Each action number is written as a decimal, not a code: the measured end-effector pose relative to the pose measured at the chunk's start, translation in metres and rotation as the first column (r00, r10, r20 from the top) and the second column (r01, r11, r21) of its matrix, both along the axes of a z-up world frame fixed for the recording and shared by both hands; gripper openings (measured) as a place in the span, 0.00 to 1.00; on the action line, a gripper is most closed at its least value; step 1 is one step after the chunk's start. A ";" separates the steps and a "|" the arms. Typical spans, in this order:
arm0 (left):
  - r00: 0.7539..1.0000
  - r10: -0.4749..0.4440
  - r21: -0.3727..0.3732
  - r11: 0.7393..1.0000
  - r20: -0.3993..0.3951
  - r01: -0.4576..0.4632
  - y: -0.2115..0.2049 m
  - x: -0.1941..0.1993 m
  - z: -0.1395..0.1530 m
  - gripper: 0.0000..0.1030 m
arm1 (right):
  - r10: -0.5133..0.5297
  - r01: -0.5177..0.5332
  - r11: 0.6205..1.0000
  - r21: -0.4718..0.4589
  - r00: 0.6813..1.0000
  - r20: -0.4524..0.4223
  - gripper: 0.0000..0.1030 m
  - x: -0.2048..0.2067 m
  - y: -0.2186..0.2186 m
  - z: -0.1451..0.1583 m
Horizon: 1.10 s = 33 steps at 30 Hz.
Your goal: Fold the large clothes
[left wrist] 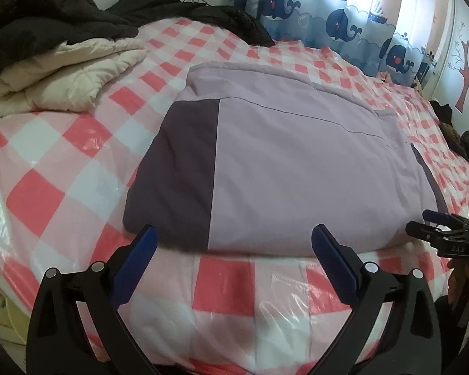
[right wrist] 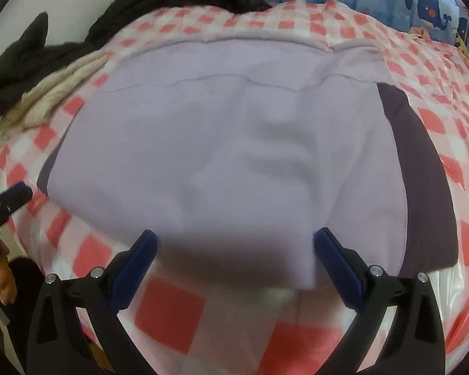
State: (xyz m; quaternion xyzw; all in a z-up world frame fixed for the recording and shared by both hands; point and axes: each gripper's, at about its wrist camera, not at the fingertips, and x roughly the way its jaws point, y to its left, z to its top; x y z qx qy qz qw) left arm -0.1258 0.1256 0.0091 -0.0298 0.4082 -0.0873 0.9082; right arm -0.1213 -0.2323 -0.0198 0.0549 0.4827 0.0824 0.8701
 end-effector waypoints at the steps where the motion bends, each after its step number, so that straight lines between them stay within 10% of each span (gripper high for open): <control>1: 1.000 0.003 0.001 1.000 0.003 -0.003 0.000 -0.002 0.001 0.92 | -0.010 0.010 1.000 0.019 1.000 -0.001 0.95 -0.005 -0.003 0.002; 22: 0.991 -0.090 0.282 0.958 0.103 0.058 -0.070 -0.050 0.035 0.92 | -0.145 0.125 0.971 0.205 0.986 0.086 0.95 -0.048 -0.085 0.039; 33: 0.981 -0.152 0.252 0.961 0.121 0.118 -0.095 -0.058 0.055 0.92 | -0.314 0.305 0.922 0.238 0.949 0.003 0.95 -0.062 -0.174 0.017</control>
